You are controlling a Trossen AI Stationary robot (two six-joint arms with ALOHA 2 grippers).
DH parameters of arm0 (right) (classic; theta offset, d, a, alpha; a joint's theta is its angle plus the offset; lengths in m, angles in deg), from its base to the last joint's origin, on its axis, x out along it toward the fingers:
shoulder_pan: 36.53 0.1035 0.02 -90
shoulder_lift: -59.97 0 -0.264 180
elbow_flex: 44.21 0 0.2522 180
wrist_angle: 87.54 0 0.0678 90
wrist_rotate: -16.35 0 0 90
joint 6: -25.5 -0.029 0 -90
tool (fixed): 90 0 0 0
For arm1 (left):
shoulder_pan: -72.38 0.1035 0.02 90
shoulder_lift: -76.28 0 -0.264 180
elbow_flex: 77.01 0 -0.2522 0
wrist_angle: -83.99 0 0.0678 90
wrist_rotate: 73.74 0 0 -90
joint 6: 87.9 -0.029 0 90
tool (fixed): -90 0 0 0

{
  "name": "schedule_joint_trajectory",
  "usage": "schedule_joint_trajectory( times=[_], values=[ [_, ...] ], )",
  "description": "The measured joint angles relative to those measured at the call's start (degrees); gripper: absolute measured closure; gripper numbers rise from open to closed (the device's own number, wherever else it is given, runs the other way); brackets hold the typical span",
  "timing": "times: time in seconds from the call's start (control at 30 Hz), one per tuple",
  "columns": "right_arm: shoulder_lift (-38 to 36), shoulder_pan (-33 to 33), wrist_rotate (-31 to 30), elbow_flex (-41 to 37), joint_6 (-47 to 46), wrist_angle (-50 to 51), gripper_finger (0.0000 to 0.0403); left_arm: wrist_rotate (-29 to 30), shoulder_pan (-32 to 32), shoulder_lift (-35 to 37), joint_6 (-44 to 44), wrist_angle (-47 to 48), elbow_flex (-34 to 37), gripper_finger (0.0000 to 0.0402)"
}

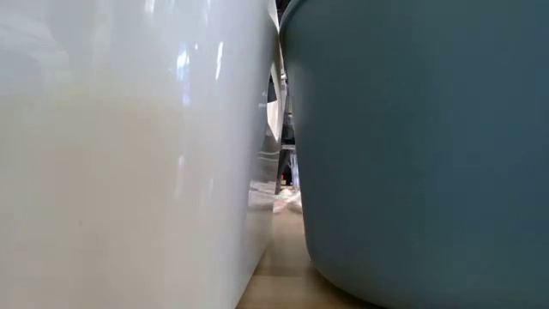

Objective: Pick & Place Toothbrushes
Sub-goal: Put the orange toothbrush into the green bin

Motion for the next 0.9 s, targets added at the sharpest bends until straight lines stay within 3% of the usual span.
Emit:
schedule_joint_trajectory(
  times=[0.33, 0.5, 0.7, 0.8, 0.9],
  values=[
    [0.35, 1.07, -0.39, -0.35, 6.02, 12.0, 0.0403, 0.0, 0.02, 0.0, -0.07, 0.0, 0.0, 0.0234],
    [0.46, 2.0, -3.92, -0.42, 7.81, 17.66, 0.0403, 0.0, 0.0, 0.0, -0.09, 0.02, 0.0, 0.0234],
    [-0.43, 3.44, -4.68, -0.34, 11.29, 17.28, 0.0403, 0.0, 0.0, -0.02, -0.09, 0.04, 0.0, 0.0234],
    [-1.42, 3.78, -5.3, -0.4, 6.99, 17.04, 0.0403, -0.01, 0.01, -0.02, -0.11, 0.04, 0.0, 0.0234],
    [-4.22, 3.34, -8.17, -0.38, -3.16, 14.86, 0.0403, 0.0, 0.02, -0.02, -0.11, 0.05, 0.0, 0.0234]
  ],
)
